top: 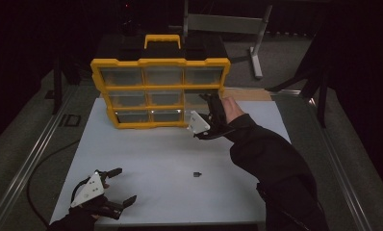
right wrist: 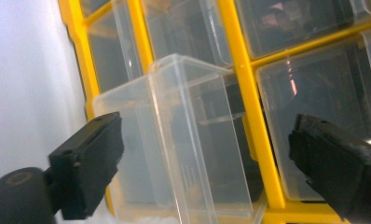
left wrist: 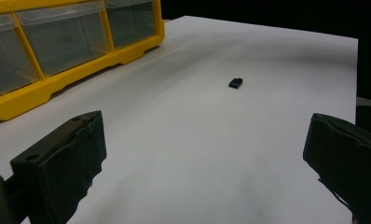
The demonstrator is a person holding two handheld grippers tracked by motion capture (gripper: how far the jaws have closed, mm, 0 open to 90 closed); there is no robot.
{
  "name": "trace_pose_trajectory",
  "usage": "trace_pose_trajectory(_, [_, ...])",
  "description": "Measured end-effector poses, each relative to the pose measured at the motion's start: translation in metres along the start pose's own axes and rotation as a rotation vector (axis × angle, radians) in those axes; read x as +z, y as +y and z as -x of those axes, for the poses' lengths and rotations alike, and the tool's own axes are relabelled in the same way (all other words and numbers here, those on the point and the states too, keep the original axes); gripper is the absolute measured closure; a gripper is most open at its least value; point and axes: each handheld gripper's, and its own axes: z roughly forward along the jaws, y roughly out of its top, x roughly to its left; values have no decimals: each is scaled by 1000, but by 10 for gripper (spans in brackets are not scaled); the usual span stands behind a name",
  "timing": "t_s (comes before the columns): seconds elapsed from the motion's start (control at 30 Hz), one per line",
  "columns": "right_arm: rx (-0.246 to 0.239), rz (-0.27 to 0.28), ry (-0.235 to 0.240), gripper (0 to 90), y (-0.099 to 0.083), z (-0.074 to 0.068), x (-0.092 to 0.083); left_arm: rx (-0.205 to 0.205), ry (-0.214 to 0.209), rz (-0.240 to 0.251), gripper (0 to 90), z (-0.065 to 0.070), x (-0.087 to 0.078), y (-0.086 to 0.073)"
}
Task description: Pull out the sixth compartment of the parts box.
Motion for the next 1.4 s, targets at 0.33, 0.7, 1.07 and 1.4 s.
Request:
trace_pose_trajectory(0.33, [346,85,74,95,-9,23,-11,4,1,-4,0,0,0,0])
trace_pose_trajectory(0.7, [650,206,128,95,-33,38,-26,-1,2,-3,0,0,1,0])
trace_pose_trajectory(1.07, [782,294,130,91,-64,29,-44,1,2,-5,0,0,1,0])
trace_pose_trajectory(1.4, [837,300,146,91,-94,2,-58,3,3,-6,0,0,1,0])
